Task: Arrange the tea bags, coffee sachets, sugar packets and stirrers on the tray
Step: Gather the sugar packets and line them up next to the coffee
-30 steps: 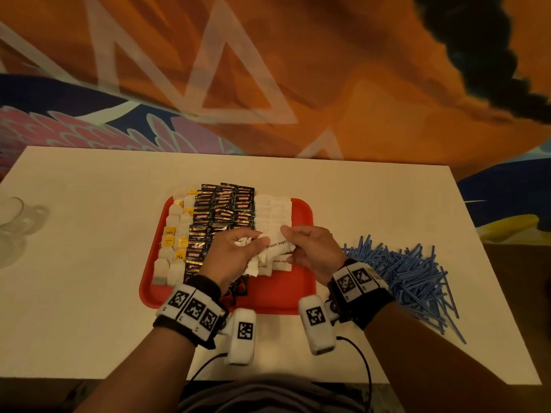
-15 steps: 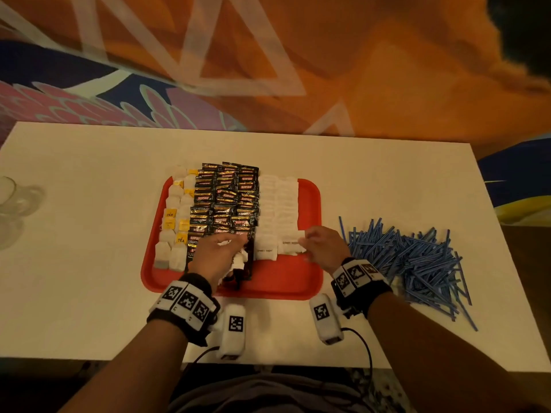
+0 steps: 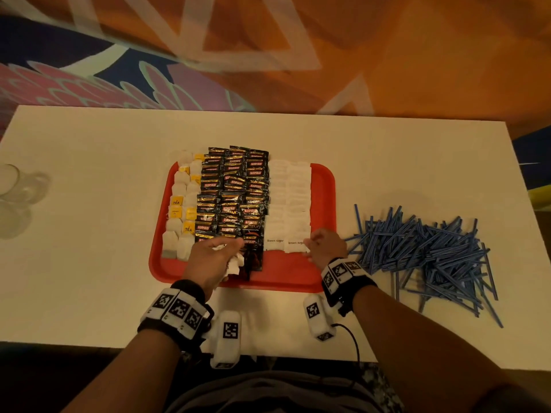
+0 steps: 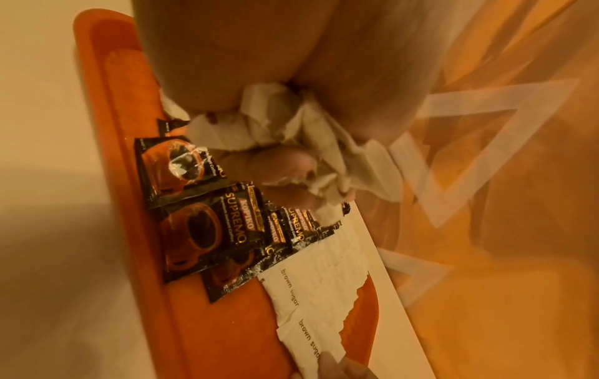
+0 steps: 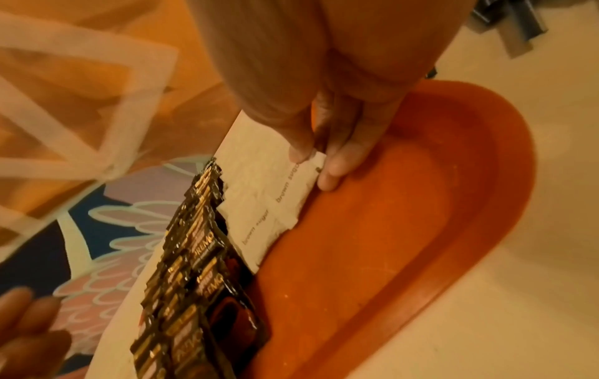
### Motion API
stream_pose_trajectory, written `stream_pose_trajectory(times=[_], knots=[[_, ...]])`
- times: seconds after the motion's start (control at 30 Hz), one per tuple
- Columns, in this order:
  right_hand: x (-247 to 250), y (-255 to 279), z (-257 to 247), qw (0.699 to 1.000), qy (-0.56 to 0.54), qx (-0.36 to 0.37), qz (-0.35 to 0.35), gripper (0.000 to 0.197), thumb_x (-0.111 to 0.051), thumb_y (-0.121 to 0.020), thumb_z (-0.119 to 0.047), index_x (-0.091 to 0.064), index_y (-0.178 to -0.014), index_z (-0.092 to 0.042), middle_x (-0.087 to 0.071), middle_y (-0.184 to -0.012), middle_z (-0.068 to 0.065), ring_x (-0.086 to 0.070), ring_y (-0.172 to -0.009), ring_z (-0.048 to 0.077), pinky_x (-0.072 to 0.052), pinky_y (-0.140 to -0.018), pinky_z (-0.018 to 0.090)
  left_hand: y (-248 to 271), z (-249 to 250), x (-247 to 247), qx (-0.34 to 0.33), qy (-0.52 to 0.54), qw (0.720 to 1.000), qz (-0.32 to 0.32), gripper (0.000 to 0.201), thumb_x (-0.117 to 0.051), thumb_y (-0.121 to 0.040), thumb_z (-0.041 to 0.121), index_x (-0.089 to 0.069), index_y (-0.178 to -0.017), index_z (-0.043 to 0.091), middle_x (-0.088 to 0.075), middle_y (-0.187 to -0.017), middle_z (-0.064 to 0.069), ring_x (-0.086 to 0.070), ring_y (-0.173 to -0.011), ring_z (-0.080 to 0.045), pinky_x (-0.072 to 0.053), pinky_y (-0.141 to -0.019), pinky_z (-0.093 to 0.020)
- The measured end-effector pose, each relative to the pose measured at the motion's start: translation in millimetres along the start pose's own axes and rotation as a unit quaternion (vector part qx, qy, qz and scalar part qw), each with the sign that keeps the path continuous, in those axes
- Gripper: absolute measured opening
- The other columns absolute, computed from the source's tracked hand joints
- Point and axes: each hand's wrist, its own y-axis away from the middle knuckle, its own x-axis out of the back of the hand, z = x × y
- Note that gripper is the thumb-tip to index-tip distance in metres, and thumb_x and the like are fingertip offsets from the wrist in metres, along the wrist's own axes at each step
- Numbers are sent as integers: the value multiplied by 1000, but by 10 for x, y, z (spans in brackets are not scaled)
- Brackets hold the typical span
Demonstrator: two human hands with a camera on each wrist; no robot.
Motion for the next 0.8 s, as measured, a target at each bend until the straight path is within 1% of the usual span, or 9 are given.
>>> stream_pose_trajectory(times=[0.07, 0.1, 0.17, 0.27, 0.37, 0.47, 0.63, 0.73, 0.8], knots=[[-11, -6, 7, 1000, 13, -2, 14, 10, -69, -89, -20, -59, -88, -22, -66, -100, 4, -70, -79, 19, -60, -76, 39, -21, -4, 3, 2, -8, 1000, 0, 20, -73, -89, 32, -74, -98, 14, -63, -55, -13, -44, -39, -9, -39, -45, -23], [-8, -9, 11, 1000, 25, -2, 18, 11, -69, -89, -23, -59, -88, -21, -65, -98, 3, -69, -80, 19, -59, -77, 38, -33, -7, 1, 3, -8, 1000, -1, 21, -73, -89, 33, -74, -99, 14, -62, -57, -17, -41, -37, -9, -39, -45, -23], [19, 6, 4, 998, 58, 1, 25, 15, -69, -88, -29, -56, -87, -21, -63, -91, 0, -63, -77, 16, -57, -74, 35, -59, -14, -9, 3, -6, 1000, -6, 24, -74, -88, 34, -74, -101, 14, -68, -72, -26, -44, -41, -10, -40, -44, -24], [44, 57, -22, 989, 134, 49, 48, 21, -68, -87, -33, -50, -88, -21, -58, -85, -2, -57, -74, 14, -51, -69, 32, -75, -12, -26, 7, -3, 1000, -11, 22, -73, -89, 32, -74, -99, 12, -70, -64, -12, -47, -43, -10, -40, -44, -23], [5, 96, -11, 972, 180, 149, 25, 19, -67, -87, -20, -49, -93, -22, -52, -95, -5, -52, -83, 15, -47, -73, 30, -85, -13, -39, 11, 11, 1000, -19, 23, -74, -89, 31, -75, -99, 10, -73, -75, -17, -52, -60, -22, -39, -44, -23], [-70, 98, 20, 961, 207, 178, -31, 23, -64, -88, -13, -52, -101, -26, -48, -106, -6, -51, -90, 13, -41, -78, 25, -81, -5, -48, 30, 28, 998, -36, 22, -71, -91, 29, -74, -98, 7, -72, -70, -11, -53, -59, -22, -37, -41, -21], [-77, 115, 14, 969, 182, 166, -34, 24, -66, -87, -14, -53, -101, -28, -49, -108, -5, -51, -92, 12, -42, -80, 24, -36, 60, -57, 64, 68, 994, -62, 22, -67, -94, 25, -69, -99, 3, -68, -66, -9, -50, -42, -13, -32, -35, -17], [-43, 201, -102, 979, 118, 162, -32, 20, -70, -84, -19, -55, -95, -28, -56, -96, -6, -54, -86, 11, -40, -69, 19, -42, 88, -71, 75, 101, 989, -78, 20, -68, -93, 22, -67, -103, 4, -68, -74, -13, -48, -50, -19, -32, -36, -18], [-23, 294, -254, 986, 44, 156, -47, 13, -73, -84, -25, -60, -87, -26, -64, -86, -5, -61, -80, 10, -41, -63, 16, -29, 135, -109, 70, 126, 985, -92, 15, -65, -94, 14, -67, -105, 4, -67, -80, -16, -50, -55, -20, -33, -35, -18]])
